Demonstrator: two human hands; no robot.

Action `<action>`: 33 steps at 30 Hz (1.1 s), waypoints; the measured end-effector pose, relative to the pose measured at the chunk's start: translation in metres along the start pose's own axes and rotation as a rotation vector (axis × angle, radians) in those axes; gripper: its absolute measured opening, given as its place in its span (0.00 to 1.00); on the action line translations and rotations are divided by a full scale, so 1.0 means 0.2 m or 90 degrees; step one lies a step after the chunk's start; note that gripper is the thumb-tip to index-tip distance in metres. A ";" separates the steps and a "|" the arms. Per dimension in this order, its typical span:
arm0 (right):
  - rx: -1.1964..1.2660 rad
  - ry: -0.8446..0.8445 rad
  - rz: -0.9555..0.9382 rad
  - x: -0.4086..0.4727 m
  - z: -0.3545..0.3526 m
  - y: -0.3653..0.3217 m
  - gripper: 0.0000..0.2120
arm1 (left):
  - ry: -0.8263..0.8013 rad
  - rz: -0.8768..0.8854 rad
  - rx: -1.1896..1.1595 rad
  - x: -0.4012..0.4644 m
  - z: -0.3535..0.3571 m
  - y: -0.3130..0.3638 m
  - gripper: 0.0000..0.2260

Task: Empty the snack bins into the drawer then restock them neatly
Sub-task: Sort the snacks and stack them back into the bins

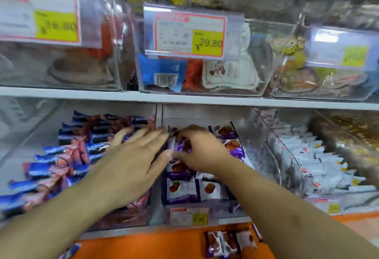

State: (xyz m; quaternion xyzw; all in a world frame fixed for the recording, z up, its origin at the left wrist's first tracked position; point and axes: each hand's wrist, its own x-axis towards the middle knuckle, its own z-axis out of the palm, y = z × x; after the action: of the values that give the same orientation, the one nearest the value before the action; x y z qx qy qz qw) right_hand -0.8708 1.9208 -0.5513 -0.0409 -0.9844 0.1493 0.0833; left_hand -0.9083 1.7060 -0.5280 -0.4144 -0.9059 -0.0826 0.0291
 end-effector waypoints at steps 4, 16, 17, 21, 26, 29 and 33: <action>-0.081 0.034 0.046 0.00 -0.02 0.05 0.21 | 0.023 0.006 -0.018 -0.01 0.02 -0.01 0.37; 0.292 0.084 0.134 0.07 0.05 -0.01 0.19 | 0.068 0.010 -0.045 -0.02 0.06 0.00 0.31; 0.340 0.098 0.160 0.07 0.03 -0.01 0.19 | 0.071 0.009 -0.044 -0.02 0.06 -0.01 0.30; 0.417 0.121 0.185 0.05 -0.06 0.04 0.28 | 0.073 0.011 -0.050 -0.02 0.07 -0.01 0.30; 0.101 0.053 0.048 -0.05 -0.12 0.07 0.22 | 0.076 0.010 -0.061 -0.03 0.07 0.00 0.30; 0.101 -0.066 0.052 -0.09 -0.12 0.07 0.18 | 0.072 0.009 -0.065 -0.03 0.06 0.00 0.30; 0.083 0.001 0.052 -0.08 -0.10 0.08 0.23 | 0.071 0.005 -0.073 -0.03 0.06 0.00 0.30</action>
State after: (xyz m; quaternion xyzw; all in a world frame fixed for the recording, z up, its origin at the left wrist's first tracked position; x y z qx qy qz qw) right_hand -0.8508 1.9403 -0.5398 -0.0756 -0.9701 0.2161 0.0804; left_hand -0.9039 1.7042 -0.5410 -0.4134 -0.8951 -0.1573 0.0563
